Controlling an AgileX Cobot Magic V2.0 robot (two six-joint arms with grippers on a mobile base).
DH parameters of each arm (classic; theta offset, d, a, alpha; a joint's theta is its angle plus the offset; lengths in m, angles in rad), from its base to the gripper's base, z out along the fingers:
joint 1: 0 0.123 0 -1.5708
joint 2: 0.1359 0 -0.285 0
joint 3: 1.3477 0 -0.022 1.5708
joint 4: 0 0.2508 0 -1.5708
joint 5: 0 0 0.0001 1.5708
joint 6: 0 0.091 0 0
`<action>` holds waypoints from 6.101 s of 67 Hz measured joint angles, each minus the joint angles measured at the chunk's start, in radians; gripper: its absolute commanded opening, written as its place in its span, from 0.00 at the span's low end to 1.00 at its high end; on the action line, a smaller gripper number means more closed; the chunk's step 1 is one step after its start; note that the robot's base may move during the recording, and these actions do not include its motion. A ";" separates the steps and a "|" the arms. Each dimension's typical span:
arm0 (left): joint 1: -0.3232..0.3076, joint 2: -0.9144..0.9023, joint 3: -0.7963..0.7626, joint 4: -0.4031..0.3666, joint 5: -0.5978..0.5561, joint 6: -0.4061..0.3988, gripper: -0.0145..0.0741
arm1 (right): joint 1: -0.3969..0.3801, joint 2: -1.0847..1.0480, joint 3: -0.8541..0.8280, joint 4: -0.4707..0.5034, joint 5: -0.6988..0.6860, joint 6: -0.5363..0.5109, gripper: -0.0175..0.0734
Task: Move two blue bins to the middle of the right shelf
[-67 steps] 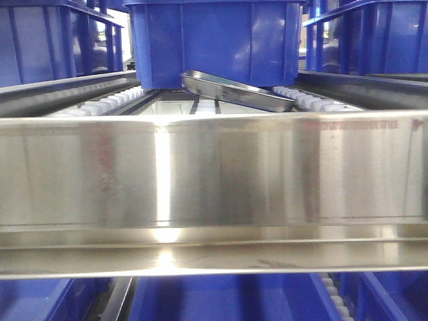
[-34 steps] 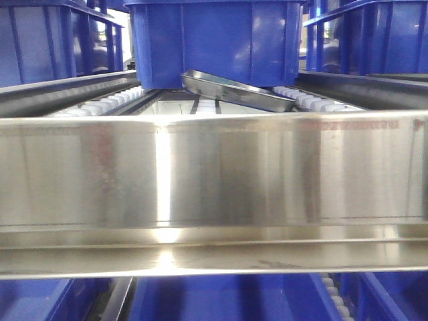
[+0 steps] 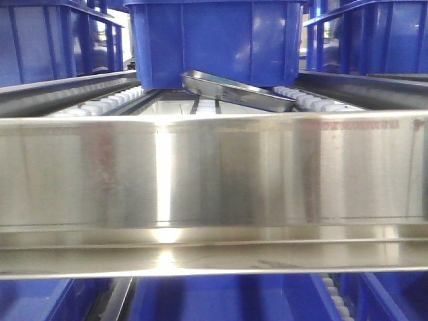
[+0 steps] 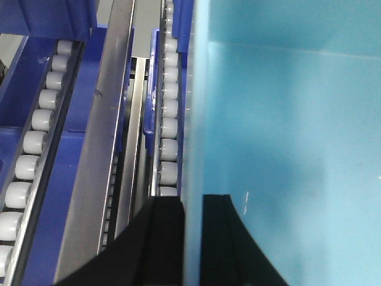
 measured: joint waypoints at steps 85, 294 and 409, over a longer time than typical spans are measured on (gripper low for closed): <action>0.011 -0.009 -0.002 0.046 -0.037 -0.015 0.04 | -0.005 0.000 0.000 -0.054 -0.331 -0.010 0.01; 0.011 -0.009 -0.003 0.037 -0.024 -0.006 0.04 | -0.005 0.002 0.000 0.053 -0.105 -0.008 0.01; 0.011 -0.009 -0.003 0.037 -0.026 -0.006 0.04 | -0.005 0.002 0.000 0.055 -0.105 -0.008 0.01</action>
